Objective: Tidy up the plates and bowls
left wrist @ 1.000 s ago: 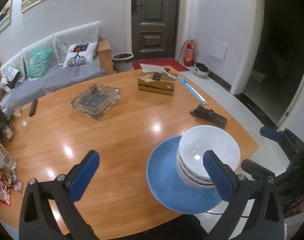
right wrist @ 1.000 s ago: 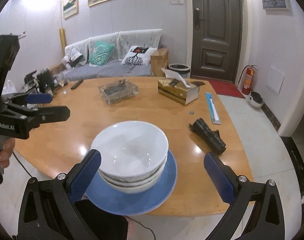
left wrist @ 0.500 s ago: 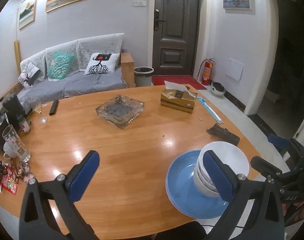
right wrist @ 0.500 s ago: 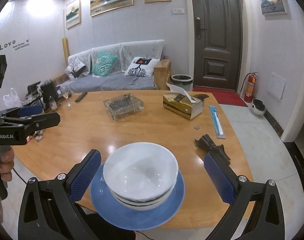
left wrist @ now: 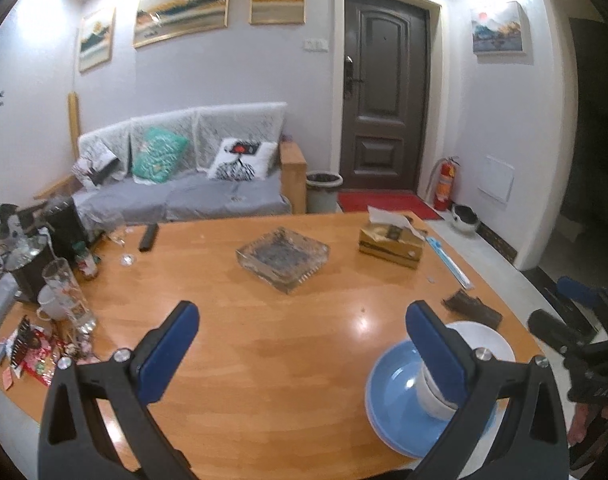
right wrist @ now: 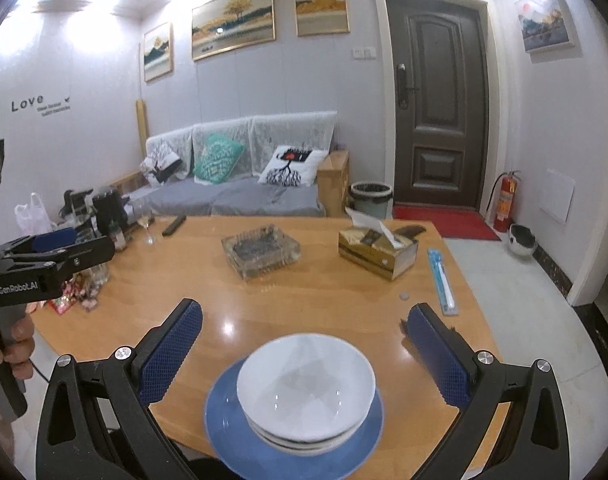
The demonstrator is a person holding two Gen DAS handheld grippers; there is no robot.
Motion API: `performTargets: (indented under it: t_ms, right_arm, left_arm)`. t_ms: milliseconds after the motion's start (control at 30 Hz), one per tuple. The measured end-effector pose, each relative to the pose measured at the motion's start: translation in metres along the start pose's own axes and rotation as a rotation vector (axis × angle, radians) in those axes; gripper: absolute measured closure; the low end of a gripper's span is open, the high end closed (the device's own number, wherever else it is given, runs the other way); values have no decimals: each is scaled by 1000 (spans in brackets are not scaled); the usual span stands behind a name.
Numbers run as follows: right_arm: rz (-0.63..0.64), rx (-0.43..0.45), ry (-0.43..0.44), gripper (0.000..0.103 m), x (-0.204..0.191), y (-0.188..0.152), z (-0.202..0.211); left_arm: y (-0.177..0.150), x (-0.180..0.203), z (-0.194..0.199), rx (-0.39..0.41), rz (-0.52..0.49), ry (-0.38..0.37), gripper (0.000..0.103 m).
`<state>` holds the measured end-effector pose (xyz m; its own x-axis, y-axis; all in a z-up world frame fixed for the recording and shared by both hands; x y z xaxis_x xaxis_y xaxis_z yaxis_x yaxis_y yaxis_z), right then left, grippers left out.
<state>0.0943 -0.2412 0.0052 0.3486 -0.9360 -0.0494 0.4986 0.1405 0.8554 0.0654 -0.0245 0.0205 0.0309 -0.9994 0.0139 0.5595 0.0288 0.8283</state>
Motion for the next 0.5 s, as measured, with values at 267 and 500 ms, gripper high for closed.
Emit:
performTargets:
  t_ms: [267,500]
  right_arm:
    - [10,84,-14,1,-6,11,14]
    - [22,111,-18,1,-9,15,19]
  left_arm:
    - [4,-6,14,97,-16,71,1]
    - [5,-12,19,134,2,72,1]
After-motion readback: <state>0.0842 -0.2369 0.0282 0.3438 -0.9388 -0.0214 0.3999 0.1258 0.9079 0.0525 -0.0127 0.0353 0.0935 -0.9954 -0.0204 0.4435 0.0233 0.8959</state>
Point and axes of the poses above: each gripper's, at about its wrist camera, not at the fingertips, and z roughly against the way its jaws point, x to its right, y to its top, the point moved 5 cm from there along -z, roughly the way its jaws point, and after that the axes turned 6 degrees about -x, right-handed, at the moved point
